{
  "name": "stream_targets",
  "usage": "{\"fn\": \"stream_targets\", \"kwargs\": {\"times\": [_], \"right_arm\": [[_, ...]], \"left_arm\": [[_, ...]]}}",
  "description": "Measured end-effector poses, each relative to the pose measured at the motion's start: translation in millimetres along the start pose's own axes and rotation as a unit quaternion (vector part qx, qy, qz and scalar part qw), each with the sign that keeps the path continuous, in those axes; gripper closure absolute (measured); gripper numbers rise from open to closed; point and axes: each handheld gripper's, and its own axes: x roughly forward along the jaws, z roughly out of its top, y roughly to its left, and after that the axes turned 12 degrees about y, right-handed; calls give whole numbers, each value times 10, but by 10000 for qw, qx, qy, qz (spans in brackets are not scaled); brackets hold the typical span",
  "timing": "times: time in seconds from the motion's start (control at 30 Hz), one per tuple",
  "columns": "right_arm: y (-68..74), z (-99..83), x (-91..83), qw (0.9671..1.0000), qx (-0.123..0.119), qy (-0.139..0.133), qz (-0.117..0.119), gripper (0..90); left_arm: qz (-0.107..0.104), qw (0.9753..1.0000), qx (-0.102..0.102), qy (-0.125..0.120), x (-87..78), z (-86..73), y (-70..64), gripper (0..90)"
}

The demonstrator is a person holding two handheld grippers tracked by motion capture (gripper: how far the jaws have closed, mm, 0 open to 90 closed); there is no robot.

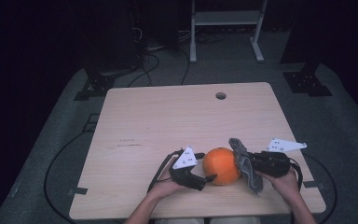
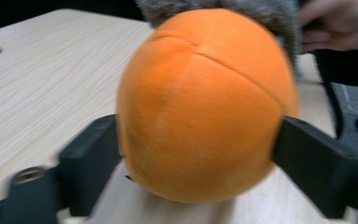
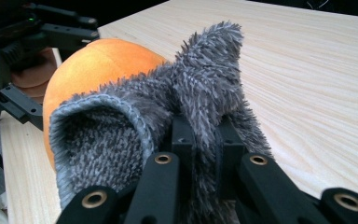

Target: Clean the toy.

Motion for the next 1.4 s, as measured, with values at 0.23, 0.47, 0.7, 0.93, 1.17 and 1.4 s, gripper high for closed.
{"fn": "stream_targets", "kwargs": {"times": [0.23,0.47,0.7,0.93,1.17,1.4], "right_arm": [[52,18,10,10000,-44,9,12,812],[232,175,-118,9989,-336,-324,79,813],[380,288,-256,9955,-615,-690,210,813],[300,214,-124,9974,-396,-553,237,812],[334,219,-69,9977,-477,-449,197,812],[450,295,-66,9959,-653,-571,274,812]], "left_arm": [[-412,9991,-70,63,92,-10,-12,163],[-27,9995,207,-236,-7,1,-83,353],[79,9981,357,-505,-174,64,-112,375],[121,9978,523,-390,-320,79,-78,376],[106,9990,375,-212,-319,32,6,376],[-6,9987,448,-232,-387,79,-62,369]]}}
